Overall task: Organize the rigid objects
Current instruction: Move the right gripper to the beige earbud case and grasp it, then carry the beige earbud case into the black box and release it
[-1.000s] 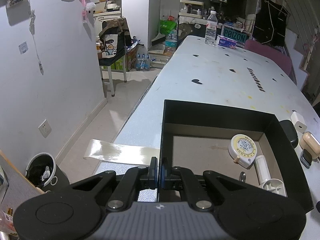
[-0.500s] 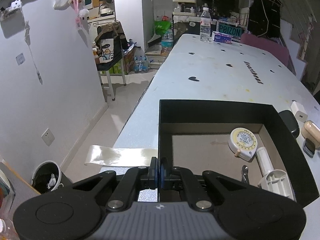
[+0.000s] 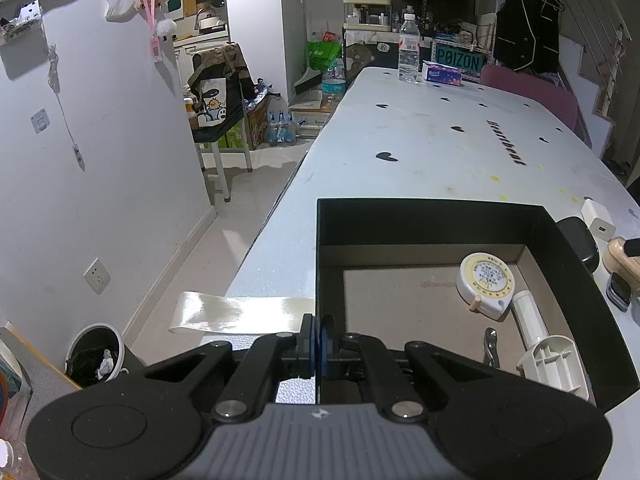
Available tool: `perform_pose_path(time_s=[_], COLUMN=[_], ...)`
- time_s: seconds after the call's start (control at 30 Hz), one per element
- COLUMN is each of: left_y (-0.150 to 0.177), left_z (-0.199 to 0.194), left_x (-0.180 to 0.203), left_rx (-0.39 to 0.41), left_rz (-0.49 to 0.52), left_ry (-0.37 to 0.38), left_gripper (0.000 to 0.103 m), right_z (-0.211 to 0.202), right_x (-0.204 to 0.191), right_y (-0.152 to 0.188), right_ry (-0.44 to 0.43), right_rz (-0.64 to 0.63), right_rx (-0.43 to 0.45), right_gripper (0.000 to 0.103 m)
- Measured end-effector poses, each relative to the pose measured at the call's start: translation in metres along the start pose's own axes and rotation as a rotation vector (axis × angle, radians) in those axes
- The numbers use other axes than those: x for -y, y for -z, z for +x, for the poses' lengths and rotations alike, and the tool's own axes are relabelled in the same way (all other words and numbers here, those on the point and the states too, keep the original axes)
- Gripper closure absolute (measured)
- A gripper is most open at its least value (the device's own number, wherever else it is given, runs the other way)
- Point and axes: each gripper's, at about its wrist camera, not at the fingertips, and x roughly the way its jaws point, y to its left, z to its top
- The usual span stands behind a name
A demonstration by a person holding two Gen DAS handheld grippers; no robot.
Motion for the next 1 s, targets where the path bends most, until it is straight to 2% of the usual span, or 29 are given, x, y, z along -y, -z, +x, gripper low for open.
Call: perform_pose_path(time_s=[0.17,0.43,0.53,0.8,1.0], left_y=[0.0,0.0,0.0,0.0,0.0], left_z=[0.0,0.0,0.0,0.0,0.0], left_x=[0.0,0.0,0.0,0.0,0.0], left_rx=[0.0,-0.001,0.0,-0.001,-0.001], left_rz=[-0.002,-0.002,-0.002,-0.002,-0.001], left_ry=[0.002,0.001,0.001,0.002,0.001], left_gripper=[0.101,0.101,0.101,0.101,0.101], right_z=[0.016,0.011,0.001,-0.038,-0.065], right_x=[-0.003,-0.004,0.0,0.004,-0.02], right_y=[0.0,0.001,0.0,-0.007,-0.017], right_ry=[0.019,0.057,0.059,-0.038,-0.17], right_rz=[-0.062,-0.042,0.001,0.136,0.199], right_rx=[-0.069,-0.08,-0.046,0.085,0.151], right_gripper=[0.05,0.057,0.058,0.058,0.058])
